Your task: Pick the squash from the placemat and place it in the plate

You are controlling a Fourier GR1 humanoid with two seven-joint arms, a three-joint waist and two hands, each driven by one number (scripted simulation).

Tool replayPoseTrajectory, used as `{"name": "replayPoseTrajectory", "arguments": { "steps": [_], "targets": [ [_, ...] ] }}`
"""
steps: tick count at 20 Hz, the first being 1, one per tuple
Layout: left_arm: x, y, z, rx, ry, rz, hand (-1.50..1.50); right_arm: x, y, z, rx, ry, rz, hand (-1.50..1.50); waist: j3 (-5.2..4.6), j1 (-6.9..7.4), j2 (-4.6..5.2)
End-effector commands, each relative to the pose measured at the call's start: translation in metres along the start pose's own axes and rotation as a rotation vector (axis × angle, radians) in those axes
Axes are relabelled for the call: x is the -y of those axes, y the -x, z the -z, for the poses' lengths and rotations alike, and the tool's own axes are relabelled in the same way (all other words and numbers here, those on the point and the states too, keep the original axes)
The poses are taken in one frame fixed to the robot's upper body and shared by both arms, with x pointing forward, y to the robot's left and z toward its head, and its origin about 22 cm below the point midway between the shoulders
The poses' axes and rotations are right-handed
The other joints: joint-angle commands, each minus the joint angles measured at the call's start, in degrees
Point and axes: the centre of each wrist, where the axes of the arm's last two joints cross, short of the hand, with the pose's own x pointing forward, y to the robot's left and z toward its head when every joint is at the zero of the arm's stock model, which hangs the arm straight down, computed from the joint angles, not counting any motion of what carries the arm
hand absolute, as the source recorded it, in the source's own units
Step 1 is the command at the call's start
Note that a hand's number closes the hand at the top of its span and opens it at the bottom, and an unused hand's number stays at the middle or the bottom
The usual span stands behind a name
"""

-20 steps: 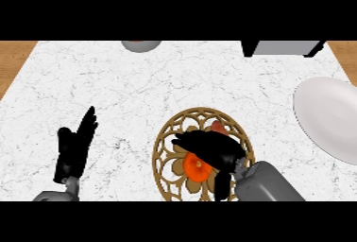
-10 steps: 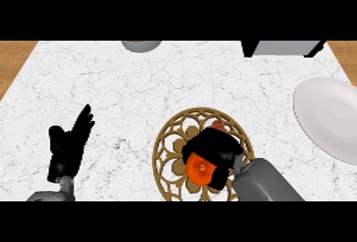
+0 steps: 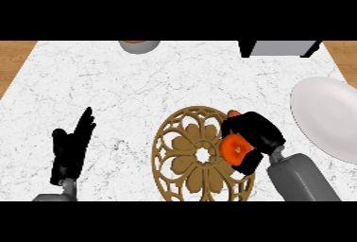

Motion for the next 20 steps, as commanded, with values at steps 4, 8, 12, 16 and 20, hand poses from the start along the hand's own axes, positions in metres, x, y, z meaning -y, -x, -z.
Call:
{"name": "replayPoseTrajectory", "arguments": {
  "steps": [4, 8, 12, 16, 20],
  "targets": [
    [-0.004, 0.015, -0.002, -0.008, -0.017, 0.014, 0.00, 0.030, 0.076, -0.064, -0.282, 0.314, -0.025, 1.50, 0.15, -0.80, 0.49],
    [0.007, 0.006, -0.001, -0.011, -0.006, -0.003, 0.00, 0.042, 0.067, -0.088, -0.243, 0.432, -0.033, 1.50, 0.14, -0.26, 0.41],
    [0.000, 0.008, -0.004, -0.011, -0.017, -0.001, 0.00, 0.080, 0.072, -0.115, -0.273, 0.689, -0.007, 1.50, 0.15, -0.78, 0.26],
    [-0.008, 0.011, 0.011, -0.008, -0.013, -0.008, 0.00, 0.095, 0.071, -0.131, -0.353, 0.814, -0.007, 1.50, 0.13, -0.26, 0.54],
    [0.010, -0.007, 0.009, -0.005, 0.009, -0.004, 0.00, 0.114, 0.100, -0.138, -0.456, 0.833, 0.037, 1.50, 0.17, 0.47, 0.62]
  ]
}}
